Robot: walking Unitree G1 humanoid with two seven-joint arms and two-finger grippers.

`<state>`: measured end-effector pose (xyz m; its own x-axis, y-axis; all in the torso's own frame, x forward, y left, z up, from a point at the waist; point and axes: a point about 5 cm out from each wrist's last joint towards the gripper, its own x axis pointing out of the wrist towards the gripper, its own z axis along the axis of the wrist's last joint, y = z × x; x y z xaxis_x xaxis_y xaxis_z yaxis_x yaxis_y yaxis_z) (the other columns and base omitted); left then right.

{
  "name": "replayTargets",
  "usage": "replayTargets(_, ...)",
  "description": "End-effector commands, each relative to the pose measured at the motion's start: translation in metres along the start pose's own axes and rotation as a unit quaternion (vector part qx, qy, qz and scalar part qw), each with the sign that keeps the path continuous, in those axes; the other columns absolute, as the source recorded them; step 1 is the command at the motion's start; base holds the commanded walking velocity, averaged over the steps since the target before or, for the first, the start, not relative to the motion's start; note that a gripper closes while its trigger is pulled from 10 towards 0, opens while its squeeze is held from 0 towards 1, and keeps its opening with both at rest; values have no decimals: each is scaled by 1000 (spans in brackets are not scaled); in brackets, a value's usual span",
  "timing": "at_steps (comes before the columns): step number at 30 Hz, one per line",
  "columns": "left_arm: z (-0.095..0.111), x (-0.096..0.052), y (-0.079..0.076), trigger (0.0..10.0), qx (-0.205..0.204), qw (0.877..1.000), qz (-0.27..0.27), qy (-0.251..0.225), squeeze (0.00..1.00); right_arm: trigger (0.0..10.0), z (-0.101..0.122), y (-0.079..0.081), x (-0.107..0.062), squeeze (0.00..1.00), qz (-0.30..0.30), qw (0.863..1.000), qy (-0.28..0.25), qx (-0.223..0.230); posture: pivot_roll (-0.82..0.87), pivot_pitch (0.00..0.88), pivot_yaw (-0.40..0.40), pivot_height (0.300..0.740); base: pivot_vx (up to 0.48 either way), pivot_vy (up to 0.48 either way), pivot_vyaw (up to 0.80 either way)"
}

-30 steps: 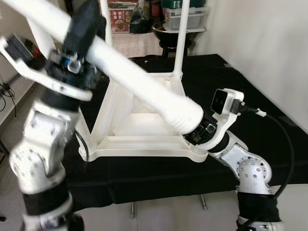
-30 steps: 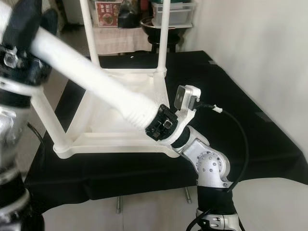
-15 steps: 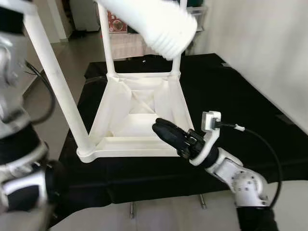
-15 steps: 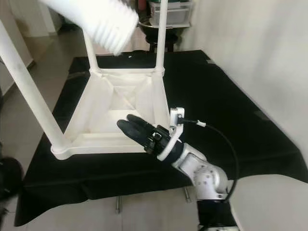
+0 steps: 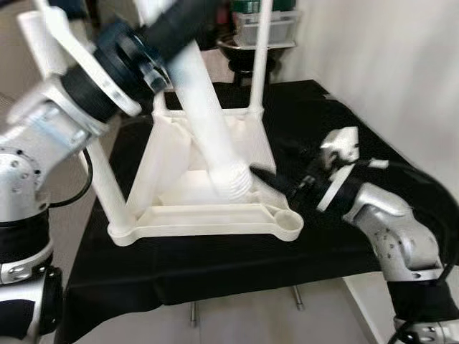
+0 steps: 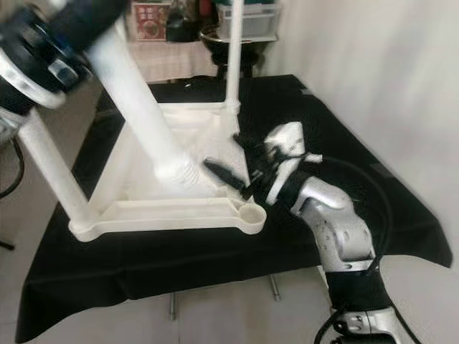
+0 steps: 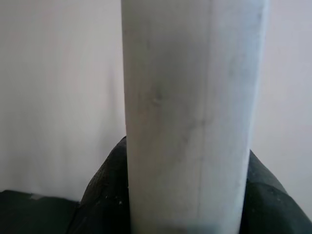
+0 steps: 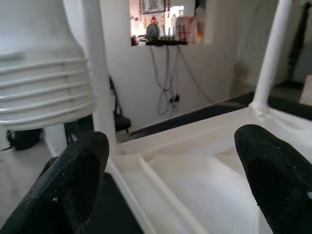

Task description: Building children table

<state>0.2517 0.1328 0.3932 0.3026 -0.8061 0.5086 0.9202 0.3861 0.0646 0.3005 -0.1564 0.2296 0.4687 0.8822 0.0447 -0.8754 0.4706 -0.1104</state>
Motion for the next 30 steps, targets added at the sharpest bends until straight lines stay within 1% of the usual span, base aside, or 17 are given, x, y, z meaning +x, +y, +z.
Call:
replayTargets(1, -11, -3, -1, 0, 23, 999, -6, 39, 0, 10000, 6, 7, -6, 1000, 59, 998, 22, -13, -36, 17, 2, 740, 0, 0, 0)
replayTargets(2, -16, -3, -1, 0, 25, 998, -9, 49, 0, 10000, 7, 9, -10, 1000, 80, 996, 31, -14, -35, 17, 2, 740, 0, 0, 0)
replayTargets(3, -16, -3, -1, 0, 25, 998, -9, 49, 0, 10000, 7, 9, -10, 1000, 80, 996, 31, -14, -35, 17, 2, 740, 0, 0, 0)
replayTargets(5, -27, -6, -4, 0, 9, 998, -26, 63, 0, 10000, 7, 9, -17, 1000, 101, 993, 59, -26, -34, 18, 3, 740, 0, 0, 0)
replayTargets(10, -40, -13, -10, 0, -2, 995, -56, 78, 0, 10000, 10, 7, -21, 1000, 117, 990, 70, -37, -32, 18, 1, 740, 0, 0, 0)
replayTargets(13, -49, -17, -11, 0, -3, 995, -65, 78, 0, 10000, 14, 10, -9, 1000, 132, 987, 63, -61, -32, 18, 1, 740, 0, 0, 0)
replayTargets(14, -50, -17, -12, 0, -3, 995, -67, 77, 0, 10000, 13, 13, -2, 1000, 136, 987, 60, -61, -32, 18, 1, 740, 0, 0, 0)
replayTargets(15, -50, -17, -12, 0, -3, 995, -67, 77, 0, 10000, 13, 13, -2, 1000, 136, 987, 60, -61, -32, 18, 1, 740, 0, 0, 0)
replayTargets(16, -52, -17, -13, 0, 0, 995, -71, 76, 0, 10000, 13, 19, 4, 1000, 148, 986, 53, -60, -31, 20, 3, 740, 0, 0, 0)
replayTargets(17, -55, -17, -14, 0, 2, 994, -74, 77, 0, 10000, 14, 25, 10, 914, 162, 985, 43, -47, -31, 20, 3, 740, 0, 0, 0)
replayTargets(18, -55, -17, -14, 0, 2, 994, -74, 77, 0, 10000, 14, 25, 10, 914, 162, 985, 43, -47, -31, 20, 3, 740, 0, 0, 0)
replayTargets(19, -58, -17, -15, 0, 5, 994, -79, 75, 0, 10000, 16, 39, 18, 0, 207, 978, 28, -23, -31, 19, 3, 740, 0, 0, 0)
replayTargets(21, -59, -17, -14, 0, 5, 994, -79, 72, 0, 10000, 16, 48, 22, 0, 237, 971, 22, -14, -32, 19, 3, 740, 0, 0, 0)
replayTargets(22, -59, -17, -14, 0, 5, 994, -79, 72, 0, 10000, 16, 48, 22, 0, 237, 971, 22, -14, -32, 19, 3, 740, 0, 0, 0)
replayTargets(26, -60, -17, -14, 0, 5, 995, -79, 63, 0, 10000, 14, 60, 34, 0, 265, 964, 20, -13, -36, 19, -2, 740, 0, 0, 0)
replayTargets(29, -60, -17, -13, 0, 5, 995, -80, 60, 0, 10000, 14, 62, 36, 0, 269, 963, 18, -12, -36, 19, -2, 740, 0, 0, 0)
replayTargets(30, -62, -17, -12, 0, 3, 995, -83, 53, 0, 10000, 10, 64, 51, 0, 257, 966, 19, -19, -38, 17, -6, 740, 0, 0, 0)
